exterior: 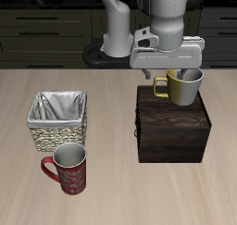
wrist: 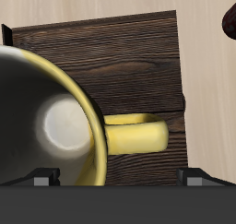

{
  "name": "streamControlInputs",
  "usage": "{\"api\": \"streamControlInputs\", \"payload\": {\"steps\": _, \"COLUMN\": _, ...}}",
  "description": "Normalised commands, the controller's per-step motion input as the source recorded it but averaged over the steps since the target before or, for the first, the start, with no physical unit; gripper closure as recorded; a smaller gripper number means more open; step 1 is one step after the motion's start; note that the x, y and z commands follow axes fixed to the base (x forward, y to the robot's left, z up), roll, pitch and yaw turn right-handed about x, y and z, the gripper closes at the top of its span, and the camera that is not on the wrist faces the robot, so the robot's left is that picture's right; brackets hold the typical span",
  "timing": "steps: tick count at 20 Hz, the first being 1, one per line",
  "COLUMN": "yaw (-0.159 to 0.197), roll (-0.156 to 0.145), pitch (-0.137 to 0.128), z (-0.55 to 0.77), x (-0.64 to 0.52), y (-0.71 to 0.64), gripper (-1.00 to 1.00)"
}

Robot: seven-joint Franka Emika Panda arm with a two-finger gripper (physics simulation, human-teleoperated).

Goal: Place the white and yellow mug in the basket

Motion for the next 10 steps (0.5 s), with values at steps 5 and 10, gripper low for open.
{"api": "streamControlInputs", "payload": {"steps": 5, "yaw": 0.048, "roll": 0.015, "pitch": -0.017, "z": -0.11, "x": -0.04, "y": 0.03, "gripper": 1.00}}
{"api": "streamControlInputs", "payload": {"steps": 10, "yaw": -0.020, "roll": 0.014, "pitch": -0.002, "z": 0.03, "x": -0.01, "y": -0.03, "gripper": 1.00}}
